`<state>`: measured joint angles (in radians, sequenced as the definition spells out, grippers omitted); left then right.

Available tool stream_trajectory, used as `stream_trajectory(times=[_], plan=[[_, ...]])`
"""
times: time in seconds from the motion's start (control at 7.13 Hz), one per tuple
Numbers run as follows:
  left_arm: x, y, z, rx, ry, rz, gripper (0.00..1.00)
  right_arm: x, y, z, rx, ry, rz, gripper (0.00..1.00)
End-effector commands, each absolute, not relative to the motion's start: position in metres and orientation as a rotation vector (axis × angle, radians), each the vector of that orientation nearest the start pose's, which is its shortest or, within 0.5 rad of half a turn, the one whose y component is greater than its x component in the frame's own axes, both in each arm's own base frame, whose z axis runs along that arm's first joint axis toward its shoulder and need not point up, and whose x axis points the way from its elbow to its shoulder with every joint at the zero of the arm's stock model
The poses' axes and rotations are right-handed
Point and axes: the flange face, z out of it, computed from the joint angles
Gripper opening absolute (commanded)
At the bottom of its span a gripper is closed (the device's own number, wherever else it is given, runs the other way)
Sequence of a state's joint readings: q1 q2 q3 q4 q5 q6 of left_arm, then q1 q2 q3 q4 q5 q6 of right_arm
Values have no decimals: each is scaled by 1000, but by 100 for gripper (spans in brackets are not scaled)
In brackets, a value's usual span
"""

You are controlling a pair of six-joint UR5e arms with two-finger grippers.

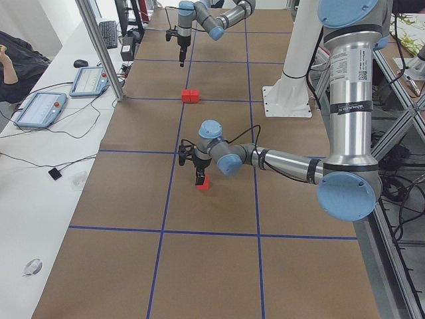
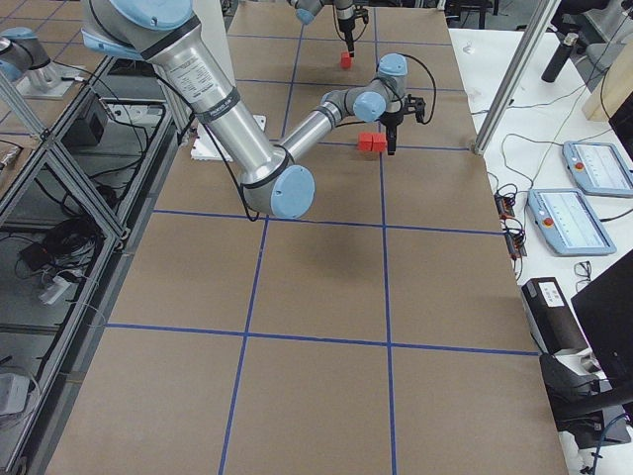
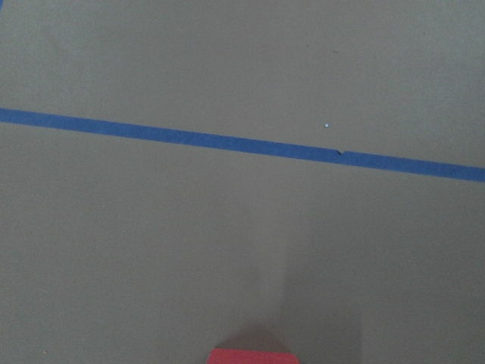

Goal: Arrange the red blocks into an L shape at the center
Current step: 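Grasp the red cube near the left arm with the left gripper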

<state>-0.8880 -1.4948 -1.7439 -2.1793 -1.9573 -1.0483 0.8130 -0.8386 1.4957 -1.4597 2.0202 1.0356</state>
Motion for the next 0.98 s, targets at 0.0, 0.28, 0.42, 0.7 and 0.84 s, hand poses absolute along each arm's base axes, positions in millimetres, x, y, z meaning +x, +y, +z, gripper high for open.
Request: stream_trajectory(times=[0.0,0.28,0.42,0.7,0.84], plan=[[248,-442,563,157,756,-195,100,-435,-591,234,139,-857,87,99],[266,-452,572,161,733,-189,100,-435,-591,234,139,-857,87,99],[267,-452,573,163,732,-182,95,-435,-591,234,138,-857,88,99],[264,-450,574,169,731,-168,32,-435,-591,234,140,-857,89,99],[258,-448,575,192,722,-114,14,-435,-591,233,141,-858,88,99]])
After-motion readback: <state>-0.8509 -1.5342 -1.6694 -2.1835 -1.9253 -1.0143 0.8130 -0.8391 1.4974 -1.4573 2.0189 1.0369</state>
